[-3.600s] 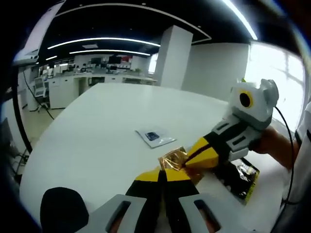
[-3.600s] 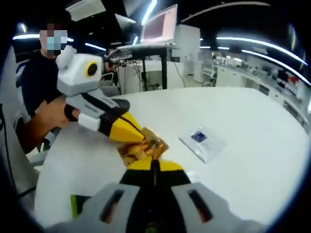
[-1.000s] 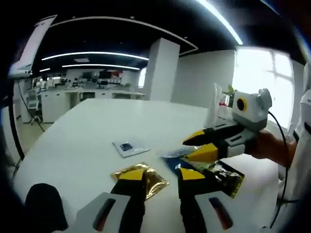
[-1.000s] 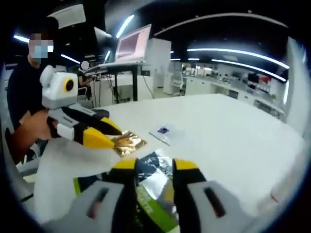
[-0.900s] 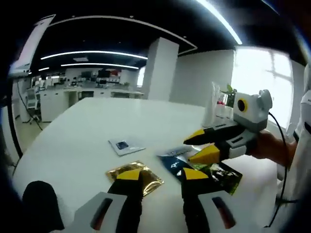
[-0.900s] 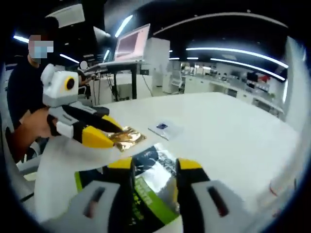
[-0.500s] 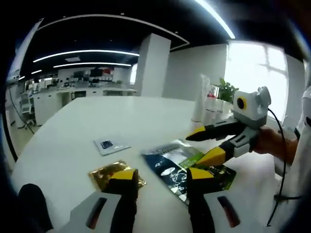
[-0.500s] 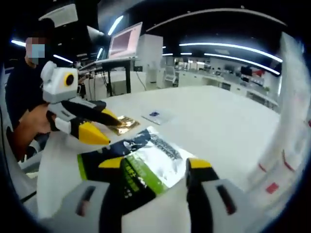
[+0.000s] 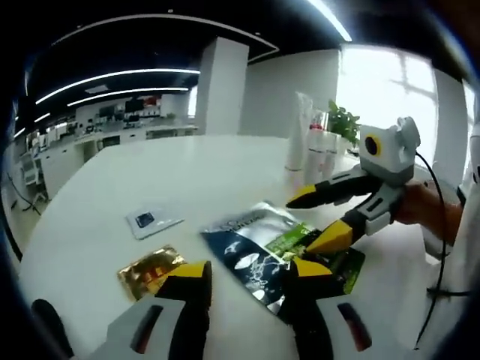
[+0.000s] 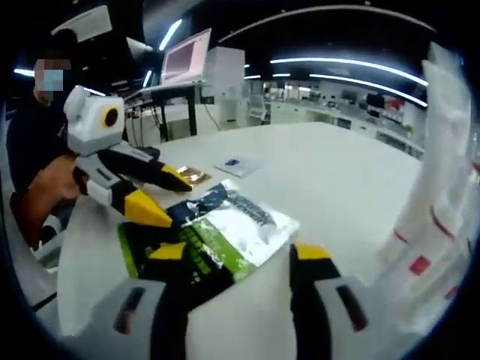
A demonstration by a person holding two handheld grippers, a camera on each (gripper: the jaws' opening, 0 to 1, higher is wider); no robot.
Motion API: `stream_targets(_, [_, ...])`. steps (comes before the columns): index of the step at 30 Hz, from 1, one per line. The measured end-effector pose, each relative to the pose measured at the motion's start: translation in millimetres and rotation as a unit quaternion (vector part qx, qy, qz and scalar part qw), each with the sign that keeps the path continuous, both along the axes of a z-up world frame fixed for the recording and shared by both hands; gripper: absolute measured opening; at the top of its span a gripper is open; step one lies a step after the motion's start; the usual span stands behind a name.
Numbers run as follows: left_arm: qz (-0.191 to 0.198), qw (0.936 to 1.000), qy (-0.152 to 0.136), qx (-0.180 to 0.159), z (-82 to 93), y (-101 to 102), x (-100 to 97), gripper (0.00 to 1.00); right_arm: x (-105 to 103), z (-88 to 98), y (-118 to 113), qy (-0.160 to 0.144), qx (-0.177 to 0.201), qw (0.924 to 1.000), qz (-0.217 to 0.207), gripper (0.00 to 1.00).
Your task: Arrange the skincare products in the storage area until every visible bottle or jar stands upright without overlapping.
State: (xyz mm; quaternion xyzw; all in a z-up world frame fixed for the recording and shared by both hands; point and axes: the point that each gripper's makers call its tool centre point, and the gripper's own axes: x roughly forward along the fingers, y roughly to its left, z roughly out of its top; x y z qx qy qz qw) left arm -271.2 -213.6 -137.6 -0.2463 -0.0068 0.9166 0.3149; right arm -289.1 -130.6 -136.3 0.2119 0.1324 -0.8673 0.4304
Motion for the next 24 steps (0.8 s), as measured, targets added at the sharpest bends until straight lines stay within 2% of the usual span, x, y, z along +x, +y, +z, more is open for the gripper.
stream_targets(1, [-0.009, 0.9999, -0.009, -0.001, -2.2, 2.5, 0.8, 0.37, -0.5, -0.2, -0.7, 0.000, -0.001, 1.0000, 0.001, 0.53])
stream_targets(24, [-0.008, 0.9994, -0.031, 0.010, -0.4, -0.8, -1.6, 0.29, -1.1, -2.1, -3.0, -0.019, -0.004, 0.9998, -0.005, 0.51])
